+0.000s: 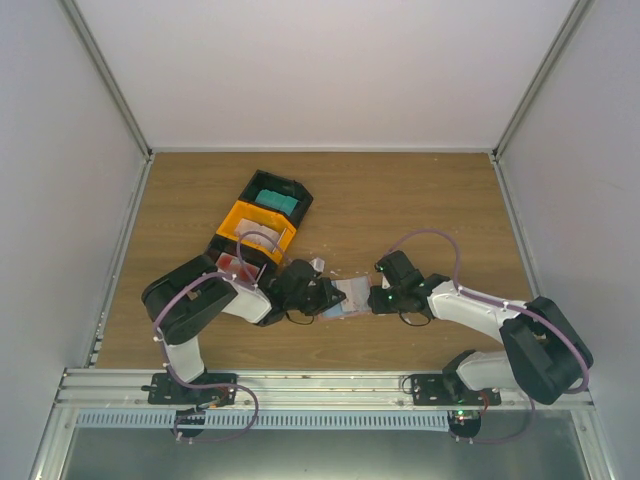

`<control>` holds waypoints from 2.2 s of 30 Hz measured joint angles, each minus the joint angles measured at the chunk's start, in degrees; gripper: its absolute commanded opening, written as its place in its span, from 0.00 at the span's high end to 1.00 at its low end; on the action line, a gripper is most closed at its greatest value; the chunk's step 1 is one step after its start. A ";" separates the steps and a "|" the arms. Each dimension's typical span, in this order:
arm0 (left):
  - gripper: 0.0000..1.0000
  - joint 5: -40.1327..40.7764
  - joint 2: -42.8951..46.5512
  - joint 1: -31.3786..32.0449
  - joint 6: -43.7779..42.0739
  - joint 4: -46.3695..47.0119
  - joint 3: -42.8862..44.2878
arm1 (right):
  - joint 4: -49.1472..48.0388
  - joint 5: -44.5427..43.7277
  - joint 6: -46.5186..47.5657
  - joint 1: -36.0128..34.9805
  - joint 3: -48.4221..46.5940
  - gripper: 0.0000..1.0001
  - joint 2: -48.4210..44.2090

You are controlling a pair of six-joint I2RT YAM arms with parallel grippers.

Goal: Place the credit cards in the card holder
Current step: Insert the credit card into the card holder.

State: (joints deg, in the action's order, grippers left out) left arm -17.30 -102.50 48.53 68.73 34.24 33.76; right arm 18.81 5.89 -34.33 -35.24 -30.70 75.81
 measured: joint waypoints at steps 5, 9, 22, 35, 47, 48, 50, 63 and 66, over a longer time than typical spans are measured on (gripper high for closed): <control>1.00 -0.02 -0.35 0.61 1.86 0.63 0.00 | -0.09 0.04 -0.02 0.02 0.00 0.75 0.22; 1.00 0.61 -0.28 1.03 4.02 1.36 -0.70 | -0.46 0.02 -0.13 0.02 0.00 0.76 0.42; 0.98 0.39 -1.51 1.42 4.11 1.16 1.07 | -0.92 0.70 -0.24 0.31 0.02 0.76 0.76; 0.92 -0.39 -4.57 1.42 3.10 3.98 1.75 | -2.36 1.88 -1.53 0.92 0.76 0.75 0.50; 0.87 -1.36 -5.57 1.40 2.01 3.96 3.02 | -3.87 2.93 -2.97 0.98 1.84 0.65 -0.87; 0.87 -1.53 -5.79 1.40 1.86 3.93 3.30 | -3.89 3.08 -3.08 1.09 1.90 0.65 -1.01; 0.85 -1.97 -6.34 1.36 1.29 3.69 4.17 | -3.85 3.15 -3.39 1.33 2.05 0.64 -1.25; 0.64 -2.89 -6.51 1.57 -2.40 -0.44 7.69 | -3.50 2.58 -4.13 1.68 2.54 0.60 -2.34; 0.46 -1.70 -5.25 2.08 -3.72 -3.23 8.68 | -3.41 2.51 -4.13 1.66 2.54 0.62 -2.38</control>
State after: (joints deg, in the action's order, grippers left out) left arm -19.00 -107.74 50.61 65.01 31.00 42.44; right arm 15.40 8.40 -38.46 -33.58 -28.16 73.43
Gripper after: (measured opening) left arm 0.396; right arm 0.394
